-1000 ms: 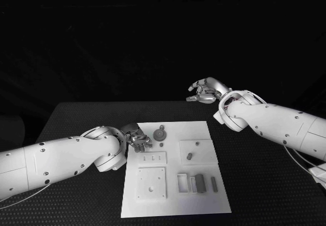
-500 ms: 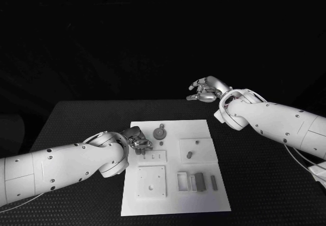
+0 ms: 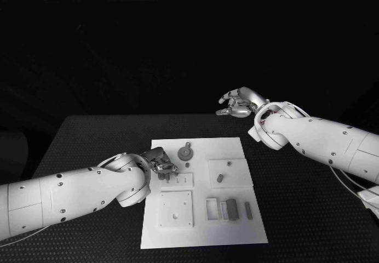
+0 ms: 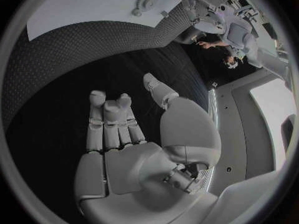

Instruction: Assemble the parts on the task board

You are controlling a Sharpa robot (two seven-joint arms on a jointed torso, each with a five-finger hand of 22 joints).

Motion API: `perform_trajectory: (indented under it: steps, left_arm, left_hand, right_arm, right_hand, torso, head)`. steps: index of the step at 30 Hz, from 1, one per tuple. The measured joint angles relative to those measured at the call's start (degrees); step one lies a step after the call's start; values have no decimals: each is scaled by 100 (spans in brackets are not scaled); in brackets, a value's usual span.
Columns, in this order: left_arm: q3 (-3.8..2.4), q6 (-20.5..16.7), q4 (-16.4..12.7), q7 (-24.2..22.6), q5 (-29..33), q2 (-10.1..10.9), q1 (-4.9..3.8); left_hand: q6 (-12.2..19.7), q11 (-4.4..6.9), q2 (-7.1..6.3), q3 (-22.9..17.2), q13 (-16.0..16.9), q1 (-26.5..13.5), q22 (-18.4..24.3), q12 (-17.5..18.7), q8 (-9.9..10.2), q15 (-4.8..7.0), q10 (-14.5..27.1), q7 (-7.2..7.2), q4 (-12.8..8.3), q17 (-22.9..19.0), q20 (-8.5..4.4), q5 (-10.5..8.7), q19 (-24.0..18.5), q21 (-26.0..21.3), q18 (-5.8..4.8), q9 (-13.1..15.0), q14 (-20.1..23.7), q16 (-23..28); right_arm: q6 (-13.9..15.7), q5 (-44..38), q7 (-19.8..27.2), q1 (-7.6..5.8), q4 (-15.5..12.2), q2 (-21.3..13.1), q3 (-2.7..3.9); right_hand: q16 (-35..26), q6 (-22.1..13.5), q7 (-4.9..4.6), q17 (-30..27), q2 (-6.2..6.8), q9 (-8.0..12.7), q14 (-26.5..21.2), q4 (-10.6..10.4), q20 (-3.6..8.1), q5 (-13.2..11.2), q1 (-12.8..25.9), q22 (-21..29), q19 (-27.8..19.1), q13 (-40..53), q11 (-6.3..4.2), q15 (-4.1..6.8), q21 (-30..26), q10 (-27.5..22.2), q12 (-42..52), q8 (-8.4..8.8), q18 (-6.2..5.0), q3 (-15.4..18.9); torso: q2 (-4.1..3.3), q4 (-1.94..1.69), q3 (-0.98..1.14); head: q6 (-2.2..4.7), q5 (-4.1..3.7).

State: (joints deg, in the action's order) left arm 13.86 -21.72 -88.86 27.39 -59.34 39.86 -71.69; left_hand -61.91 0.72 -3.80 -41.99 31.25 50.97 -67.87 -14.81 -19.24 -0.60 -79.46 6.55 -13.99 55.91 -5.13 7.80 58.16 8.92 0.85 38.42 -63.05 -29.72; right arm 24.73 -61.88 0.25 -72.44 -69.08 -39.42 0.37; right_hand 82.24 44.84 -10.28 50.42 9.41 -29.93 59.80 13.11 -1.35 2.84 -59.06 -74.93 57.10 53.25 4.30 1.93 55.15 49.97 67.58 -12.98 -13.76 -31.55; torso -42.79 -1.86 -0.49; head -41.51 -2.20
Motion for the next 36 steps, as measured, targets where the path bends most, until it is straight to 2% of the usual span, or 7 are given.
perform_trajectory:
  steps: [7, 11, 20, 23, 25, 27, 36]
  left_arm:
    - [0, 20, 7, 2, -178, -28, 48]
    - [0, 48, 7, 8, -391, -50, 78]
    - [0, 80, 39, 44, -860, -80, 113]
    - [-1, 79, 39, 61, -985, -93, 120]
    - [-2, 79, 39, 72, -1058, -98, 126]
    - [-2, 80, 39, 81, -1121, -100, 133]
    - [-7, 150, 50, 102, -1292, -149, 189]
  left_hand:
    - [-12, -9, -21, 27, 11, 21, -48, -28, 0, 21, -10, -13, -4, -38, 0, -5, 0, 0, 0, -1, 21, -70]
    - [-26, -10, -23, 45, 22, 53, -191, -51, 0, 21, -11, -27, 14, -176, -31, -117, 31, 41, 0, 20, 21, -178]
    - [-34, -20, -49, 49, 38, 144, -329, -84, -23, 41, -21, -36, 17, -329, -31, -150, 31, 42, 0, 53, 41, -308]
    - [-35, -20, -75, 64, 38, 171, -368, -84, -23, 37, -21, -37, 32, -383, -30, -213, 31, 42, 0, 68, 66, -355]
    - [-36, -36, -95, 63, 33, 190, -417, -84, -23, 9, 13, -39, 78, -469, -30, -367, 31, 42, 0, 72, 134, -423]
    - [-38, -31, -95, 62, 24, 190, -438, -84, -23, 8, 35, -41, 79, -507, -30, -431, 31, 42, 0, 76, 135, -439]
    - [-43, -26, -95, 111, 21, 190, -487, -84, -23, 29, 38, -52, 128, -576, -30, -431, 31, 45, 1, 79, 155, -528]
  right_arm:
    - [-21, 2, -3, 8, -2, 0, 0]
    - [-32, 2, -5, 15, -1, 2, -1]
    - [-51, 4, -9, 24, 2, 7, -1]
    - [-57, 4, -10, 28, 2, 8, -1]
    - [-61, 5, -11, 30, 2, 8, -1]
    - [-66, 5, -11, 32, 3, 8, -1]
    - [-85, 6, -15, 38, -2, 8, -1]
  right_hand:
    - [0, 1, 1, -5, 0, 7, -16, -16, 0, 0, 0, 0, 0, 0, 0, -16, 0, 0, 0, 0, 0, 16]
    - [0, 2, 2, -5, 0, 14, -16, -16, 0, 0, 0, 0, 0, -8, 21, -16, 0, -20, 0, 0, 0, 16]
    - [0, -9, -9, -11, -23, 19, -15, -31, -20, 0, 23, 0, -20, -13, 21, -16, 0, -20, 0, 0, -3, 31]
    - [0, -10, -10, -11, -23, 25, -15, -31, -20, 0, 23, 0, -20, -18, 21, -16, 0, -20, 0, 0, -3, 31]
    - [0, -10, -10, -11, -23, 25, -15, -31, -20, 0, 23, 0, -20, -19, 21, -16, 0, -20, 0, 0, -4, 31]
    - [0, -10, -10, -11, -23, 25, -15, -31, -20, 0, 23, 0, -20, -19, 21, -16, 0, -20, 0, 0, -4, 31]
    - [-1, -9, -9, -15, -22, 31, -15, -48, -21, 0, 22, 0, -20, -19, 21, -16, -23, -20, 0, 0, -7, 47]
  torso:
    - [1, 2, -1]
    - [1, 2, -2]
    - [-1, -1, -1]
    - [-1, -2, -1]
    - [-1, -1, -1]
    - [-1, -1, -2]
    - [-1, 0, -4]
  head:
    - [-15, 3]
    - [-27, 3]
    - [-49, 3]
    - [-54, 3]
    - [-60, 8]
    - [-65, 11]
    - [-86, 5]
